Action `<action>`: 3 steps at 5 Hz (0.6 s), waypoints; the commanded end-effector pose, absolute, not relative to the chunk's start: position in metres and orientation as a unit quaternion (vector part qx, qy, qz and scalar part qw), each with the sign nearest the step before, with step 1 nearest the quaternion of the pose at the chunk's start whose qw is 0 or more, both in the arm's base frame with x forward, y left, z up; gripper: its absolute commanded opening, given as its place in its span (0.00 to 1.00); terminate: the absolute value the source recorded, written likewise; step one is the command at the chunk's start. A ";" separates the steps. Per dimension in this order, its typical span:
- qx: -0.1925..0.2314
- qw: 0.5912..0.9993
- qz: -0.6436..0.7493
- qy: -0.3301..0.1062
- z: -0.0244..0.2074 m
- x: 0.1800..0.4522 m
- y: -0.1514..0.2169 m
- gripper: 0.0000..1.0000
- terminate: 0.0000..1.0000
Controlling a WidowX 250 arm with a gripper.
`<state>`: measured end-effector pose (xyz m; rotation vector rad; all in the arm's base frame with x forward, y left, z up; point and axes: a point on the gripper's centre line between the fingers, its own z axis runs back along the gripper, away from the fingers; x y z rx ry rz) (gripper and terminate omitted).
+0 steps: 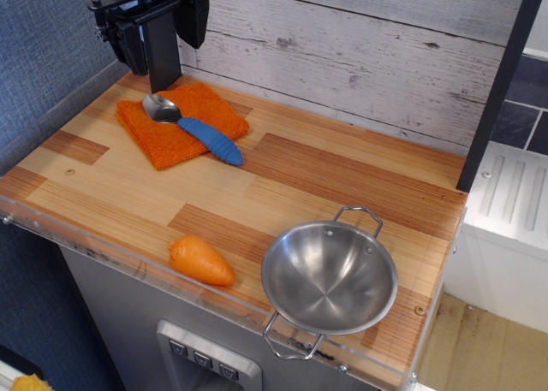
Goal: Move carrot next to blue spoon on top of orange cloth
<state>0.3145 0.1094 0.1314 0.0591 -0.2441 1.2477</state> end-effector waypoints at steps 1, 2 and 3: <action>0.028 0.804 0.583 -0.114 0.131 0.314 0.109 1.00 0.00; 0.042 0.804 0.582 -0.118 0.127 0.303 0.097 1.00 0.00; 0.036 0.788 0.605 -0.110 0.121 0.291 0.081 1.00 0.00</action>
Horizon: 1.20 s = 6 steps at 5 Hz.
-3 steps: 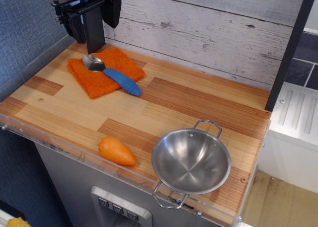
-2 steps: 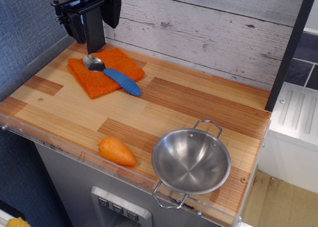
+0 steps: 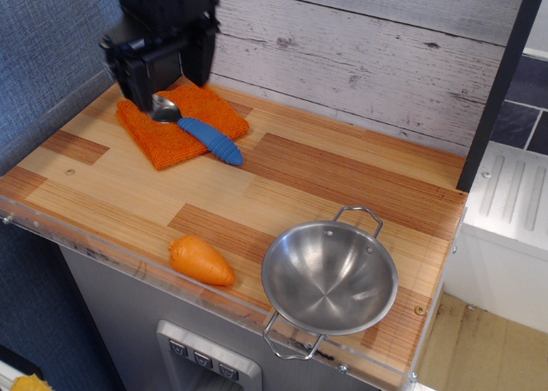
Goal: Move carrot next to blue spoon on top of orange cloth
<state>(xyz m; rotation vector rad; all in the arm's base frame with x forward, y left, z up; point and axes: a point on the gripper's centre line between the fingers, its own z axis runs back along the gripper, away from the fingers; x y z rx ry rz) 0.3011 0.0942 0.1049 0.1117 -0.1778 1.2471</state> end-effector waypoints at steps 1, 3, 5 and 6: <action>0.048 0.768 0.631 -0.104 0.115 0.273 0.060 1.00 0.00; 0.058 0.760 0.642 -0.077 0.086 0.245 0.032 1.00 0.00; 0.074 0.768 0.633 -0.062 0.061 0.230 0.018 1.00 0.00; 0.087 0.772 0.627 -0.062 0.055 0.231 0.015 1.00 0.00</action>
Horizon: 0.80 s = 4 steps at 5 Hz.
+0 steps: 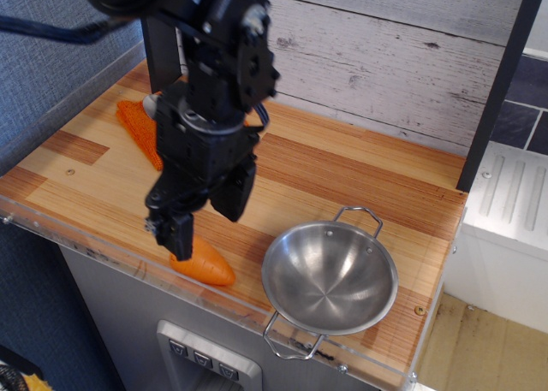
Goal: Move carrot next to blue spoon on top of orange cloth
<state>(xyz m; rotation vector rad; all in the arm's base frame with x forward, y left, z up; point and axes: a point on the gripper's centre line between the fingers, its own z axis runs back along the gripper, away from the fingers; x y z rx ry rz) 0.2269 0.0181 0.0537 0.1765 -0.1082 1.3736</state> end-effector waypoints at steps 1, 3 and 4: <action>0.100 0.774 0.623 -0.063 0.046 0.231 0.015 1.00 0.00; 0.120 0.773 0.621 -0.058 0.031 0.235 0.021 1.00 0.00; 0.129 0.771 0.621 -0.053 0.024 0.235 0.025 1.00 0.00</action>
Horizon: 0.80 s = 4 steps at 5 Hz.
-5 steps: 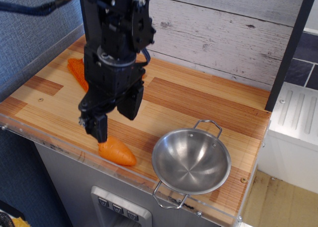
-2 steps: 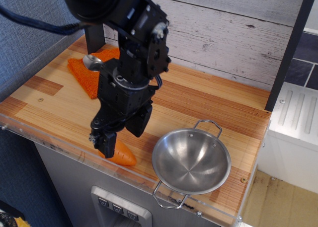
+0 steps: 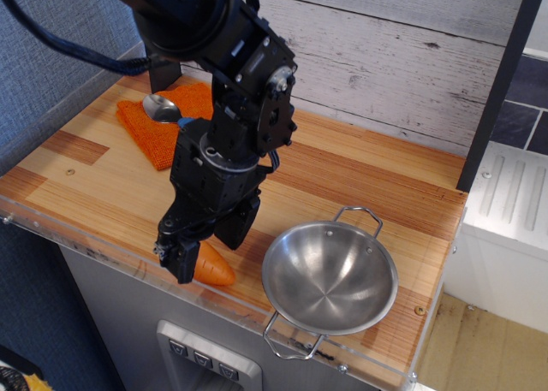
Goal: Move carrot next to blue spoon on top of orange cloth
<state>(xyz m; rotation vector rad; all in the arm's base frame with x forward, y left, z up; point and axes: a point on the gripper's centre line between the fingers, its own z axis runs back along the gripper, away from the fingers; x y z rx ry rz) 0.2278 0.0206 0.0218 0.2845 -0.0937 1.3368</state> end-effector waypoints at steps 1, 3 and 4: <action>0.136 0.771 0.620 -0.051 0.019 0.232 0.027 1.00 0.00; 0.141 0.771 0.619 -0.050 0.014 0.231 0.028 0.00 0.00; 0.135 0.771 0.620 -0.052 0.016 0.231 0.029 0.00 0.00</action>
